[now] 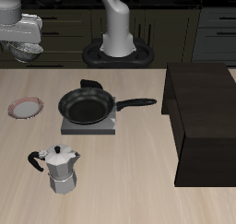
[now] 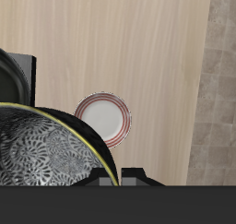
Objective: Place the bowl on the plate
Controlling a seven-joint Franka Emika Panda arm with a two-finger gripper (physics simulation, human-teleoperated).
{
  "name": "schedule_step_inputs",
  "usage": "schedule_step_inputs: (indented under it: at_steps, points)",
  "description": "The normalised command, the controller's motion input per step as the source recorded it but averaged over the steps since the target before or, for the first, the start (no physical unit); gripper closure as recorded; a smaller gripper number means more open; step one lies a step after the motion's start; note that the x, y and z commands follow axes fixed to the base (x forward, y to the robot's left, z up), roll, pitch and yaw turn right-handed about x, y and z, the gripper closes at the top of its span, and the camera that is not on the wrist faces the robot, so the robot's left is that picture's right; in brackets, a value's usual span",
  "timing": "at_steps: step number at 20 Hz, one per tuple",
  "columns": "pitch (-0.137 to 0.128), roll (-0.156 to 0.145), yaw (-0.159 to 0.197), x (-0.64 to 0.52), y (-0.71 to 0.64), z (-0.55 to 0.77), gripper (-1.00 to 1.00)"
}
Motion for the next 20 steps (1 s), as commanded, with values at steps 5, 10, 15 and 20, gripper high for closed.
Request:
schedule_step_inputs:
  at_steps: [5, 10, 15, 20]
  points:
    - [0.043, 0.002, -0.029, -0.03, 0.01, -0.33, 1.0]
    - [0.033, 0.004, -0.005, 0.02, 0.03, -0.34, 1.0]
    - [0.003, -0.038, -0.039, 0.03, -0.15, -0.19, 1.0]
    - [0.02, -0.011, -0.015, 0.03, -0.05, -0.18, 1.0]
